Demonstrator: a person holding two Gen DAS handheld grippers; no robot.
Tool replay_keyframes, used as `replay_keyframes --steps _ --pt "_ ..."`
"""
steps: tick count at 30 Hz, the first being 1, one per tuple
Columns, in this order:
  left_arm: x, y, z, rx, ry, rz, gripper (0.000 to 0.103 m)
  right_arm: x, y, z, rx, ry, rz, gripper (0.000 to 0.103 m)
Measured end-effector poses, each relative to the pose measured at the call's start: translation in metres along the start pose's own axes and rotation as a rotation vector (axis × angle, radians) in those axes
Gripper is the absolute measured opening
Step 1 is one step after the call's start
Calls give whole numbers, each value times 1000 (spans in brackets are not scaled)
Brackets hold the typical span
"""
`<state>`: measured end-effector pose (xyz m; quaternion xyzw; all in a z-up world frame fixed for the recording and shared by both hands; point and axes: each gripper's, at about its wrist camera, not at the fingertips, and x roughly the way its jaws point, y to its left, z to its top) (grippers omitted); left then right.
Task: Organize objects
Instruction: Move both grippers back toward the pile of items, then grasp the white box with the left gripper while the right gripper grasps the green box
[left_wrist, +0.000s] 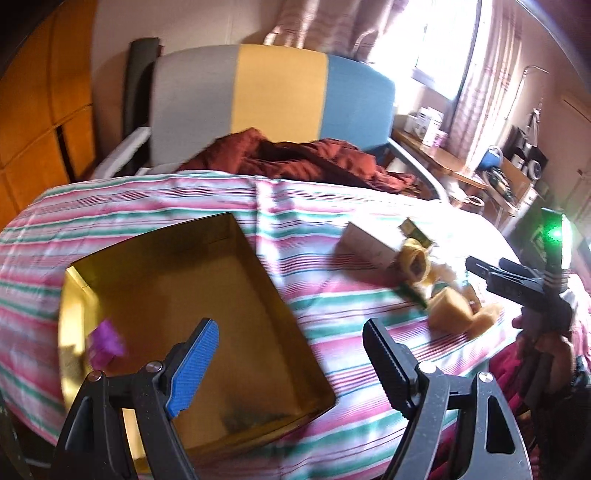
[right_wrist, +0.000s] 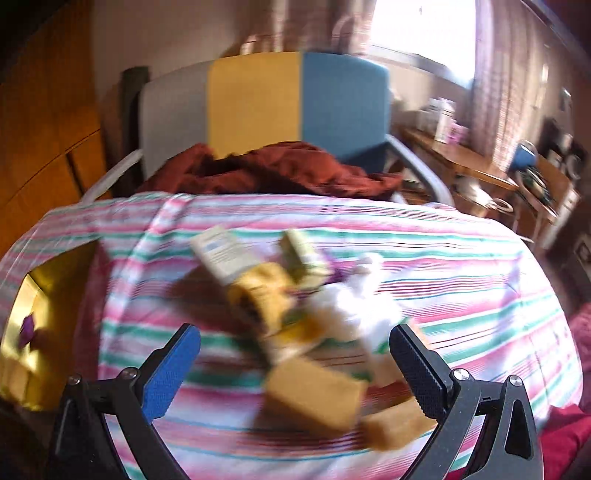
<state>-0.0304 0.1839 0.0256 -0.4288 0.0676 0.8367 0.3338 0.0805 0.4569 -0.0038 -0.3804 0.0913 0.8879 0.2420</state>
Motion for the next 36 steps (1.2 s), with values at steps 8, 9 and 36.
replay_keyframes --steps 8,9,36 --pt "55 -41 47 2 100 -70 81 20 -65 4 168 -33 -6 103" --pt "63 -47 51 4 112 -75 81 24 -68 2 186 -21 1 103" --pt "270 -89 108 -333 429 -91 76 26 -87 -1 310 22 157 103"
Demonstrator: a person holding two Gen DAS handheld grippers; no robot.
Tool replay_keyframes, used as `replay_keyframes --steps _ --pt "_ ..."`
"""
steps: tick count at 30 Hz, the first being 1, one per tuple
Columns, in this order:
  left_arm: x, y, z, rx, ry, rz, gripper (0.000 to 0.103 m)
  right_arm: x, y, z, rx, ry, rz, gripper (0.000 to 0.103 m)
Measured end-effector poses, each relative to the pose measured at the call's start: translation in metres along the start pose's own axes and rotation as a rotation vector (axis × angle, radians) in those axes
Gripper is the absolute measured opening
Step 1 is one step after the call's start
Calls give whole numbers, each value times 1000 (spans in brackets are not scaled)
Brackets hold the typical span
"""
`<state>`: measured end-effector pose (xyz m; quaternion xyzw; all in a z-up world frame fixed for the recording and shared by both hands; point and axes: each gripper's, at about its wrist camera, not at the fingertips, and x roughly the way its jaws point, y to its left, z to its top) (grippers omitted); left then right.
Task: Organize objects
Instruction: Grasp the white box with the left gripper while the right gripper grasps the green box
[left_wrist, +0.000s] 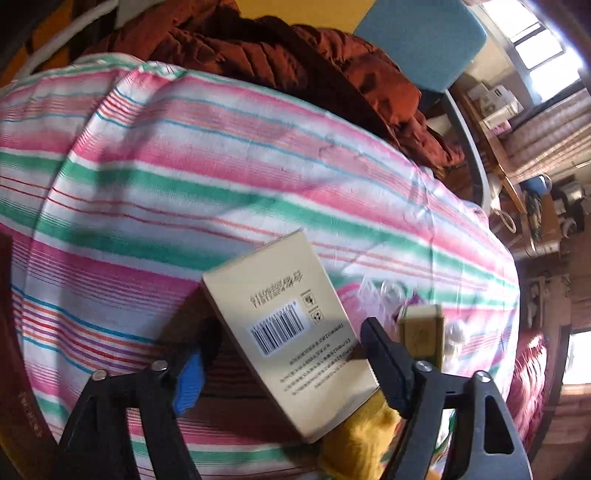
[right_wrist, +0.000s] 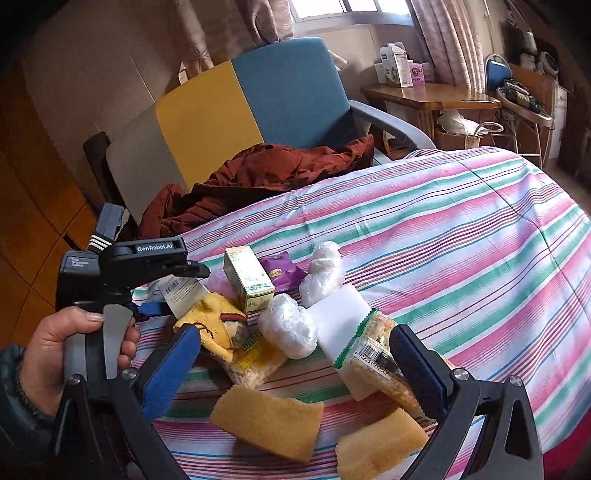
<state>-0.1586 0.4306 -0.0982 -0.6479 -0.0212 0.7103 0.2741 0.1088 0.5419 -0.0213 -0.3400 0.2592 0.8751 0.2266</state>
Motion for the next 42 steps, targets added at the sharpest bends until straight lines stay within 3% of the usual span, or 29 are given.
replay_keyframes --steps 2,5,19,26,31,34,39,40,41,42 --pt "-5 9 -6 39 -4 -36 71 1 0 0 -1 3 -1 103" --pt "-20 13 -16 136 -27 -15 62 3 1 0 -10 7 -3 103" --pt "-56 47 -104 396 -32 34 57 15 27 -13 -141 35 -46 102" --pt "-63 57 -129 405 -44 -4 57 21 37 -16 -149 70 -26 96" --pt "-64 55 -142 420 -55 -19 57 33 38 9 -114 81 -34 89" --pt "-64 61 -145 397 -51 -41 58 56 43 30 -103 114 -28 82" --pt "-65 64 -147 384 -50 -59 58 108 55 49 -134 182 -77 81" --pt "-66 65 -148 383 -51 -63 58 116 57 48 -144 203 -80 74" --pt "-66 66 -148 384 -53 -65 58 123 60 45 -166 223 -91 50" --pt "-66 66 -149 386 -56 -67 58 127 64 42 -189 237 -101 37"
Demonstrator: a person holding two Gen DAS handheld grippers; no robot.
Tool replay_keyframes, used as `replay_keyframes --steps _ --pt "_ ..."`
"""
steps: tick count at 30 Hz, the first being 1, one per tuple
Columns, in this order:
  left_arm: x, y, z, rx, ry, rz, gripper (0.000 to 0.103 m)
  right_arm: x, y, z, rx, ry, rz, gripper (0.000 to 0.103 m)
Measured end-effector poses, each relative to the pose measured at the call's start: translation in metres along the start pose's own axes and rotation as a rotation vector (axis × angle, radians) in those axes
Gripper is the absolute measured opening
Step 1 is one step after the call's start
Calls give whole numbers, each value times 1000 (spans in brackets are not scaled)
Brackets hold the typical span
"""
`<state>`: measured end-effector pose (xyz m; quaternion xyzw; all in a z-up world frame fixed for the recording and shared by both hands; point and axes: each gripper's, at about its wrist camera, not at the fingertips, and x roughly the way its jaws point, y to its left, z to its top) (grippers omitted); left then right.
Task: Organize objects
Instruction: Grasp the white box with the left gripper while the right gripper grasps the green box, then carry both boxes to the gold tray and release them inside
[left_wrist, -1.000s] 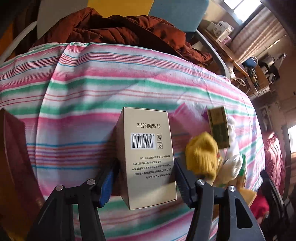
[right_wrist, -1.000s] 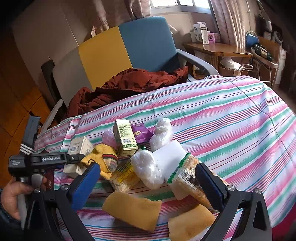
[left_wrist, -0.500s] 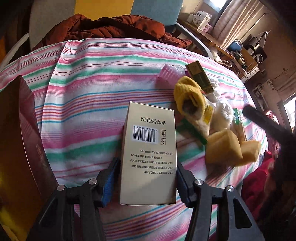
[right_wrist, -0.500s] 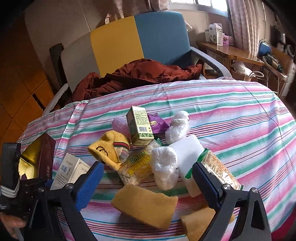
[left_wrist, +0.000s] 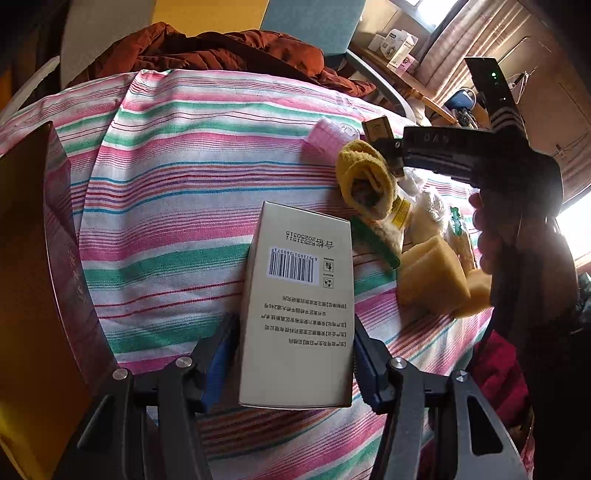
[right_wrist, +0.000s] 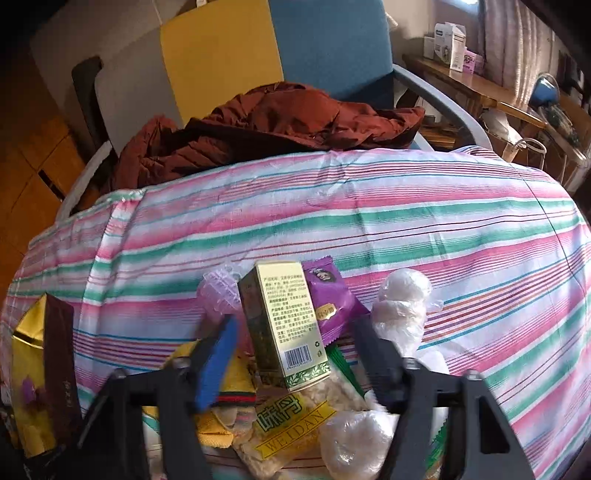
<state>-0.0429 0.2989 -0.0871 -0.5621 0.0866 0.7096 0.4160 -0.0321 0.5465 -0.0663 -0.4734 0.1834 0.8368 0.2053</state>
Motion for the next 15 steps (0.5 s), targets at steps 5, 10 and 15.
replay_keyframes --steps 5,10,15 --pt "-1 -1 -3 14 -12 -6 58 -12 15 -21 -52 -19 15 33" --pt "-4 -7 -13 25 -13 -17 57 -29 27 -42 -86 -5 87 31" --pt "-19 -10 -24 33 -35 -39 54 -43 28 -59 -58 -12 126 30"
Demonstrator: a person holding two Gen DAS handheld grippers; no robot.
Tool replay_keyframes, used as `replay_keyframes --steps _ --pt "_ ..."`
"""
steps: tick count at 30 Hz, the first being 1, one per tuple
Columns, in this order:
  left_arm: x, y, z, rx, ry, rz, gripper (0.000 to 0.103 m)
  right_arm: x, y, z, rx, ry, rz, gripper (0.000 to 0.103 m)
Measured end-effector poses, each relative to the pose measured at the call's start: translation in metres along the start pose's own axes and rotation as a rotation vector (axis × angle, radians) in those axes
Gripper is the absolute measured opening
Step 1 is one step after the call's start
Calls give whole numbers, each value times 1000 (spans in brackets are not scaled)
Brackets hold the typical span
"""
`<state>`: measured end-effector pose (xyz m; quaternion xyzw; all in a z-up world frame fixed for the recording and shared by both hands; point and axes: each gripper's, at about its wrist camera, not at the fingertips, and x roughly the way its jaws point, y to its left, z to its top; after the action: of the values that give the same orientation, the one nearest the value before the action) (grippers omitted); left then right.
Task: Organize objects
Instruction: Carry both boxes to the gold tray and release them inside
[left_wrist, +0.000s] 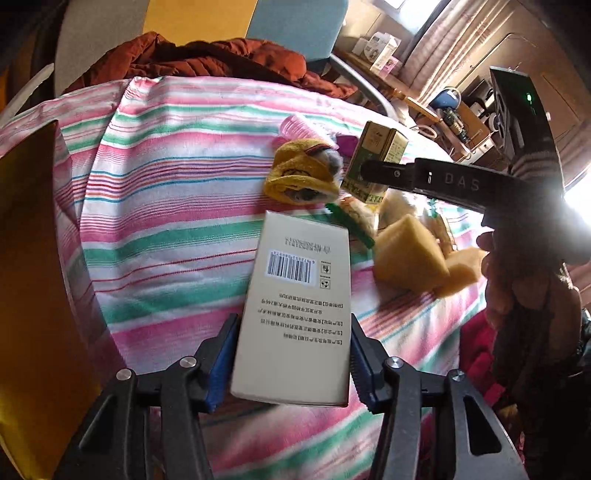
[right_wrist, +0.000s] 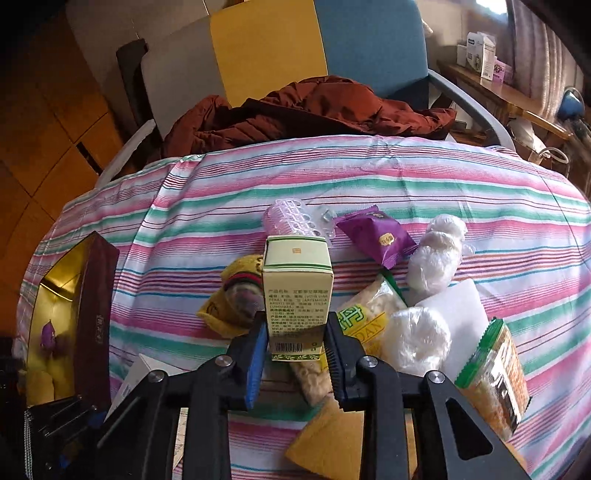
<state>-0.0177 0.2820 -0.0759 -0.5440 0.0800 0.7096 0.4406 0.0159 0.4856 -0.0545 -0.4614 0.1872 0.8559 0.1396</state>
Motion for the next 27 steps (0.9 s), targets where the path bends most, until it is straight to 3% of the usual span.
replay_keyframes --steps 12,19,22,27 --pt "-50 2 -19 -2 -106 -28 51 -46 30 -23 -48 -79 39 30" --pt "-107 22 -29 -75 -229 -35 51 -70 59 -33 -75 -111 104 30" --pt "-136 44 -32 -124 -300 -5 51 -77 86 -32 -117 -125 147 30" --pt "-176 103 -34 -224 -396 123 51 -76 139 -30 -193 -112 252 30"
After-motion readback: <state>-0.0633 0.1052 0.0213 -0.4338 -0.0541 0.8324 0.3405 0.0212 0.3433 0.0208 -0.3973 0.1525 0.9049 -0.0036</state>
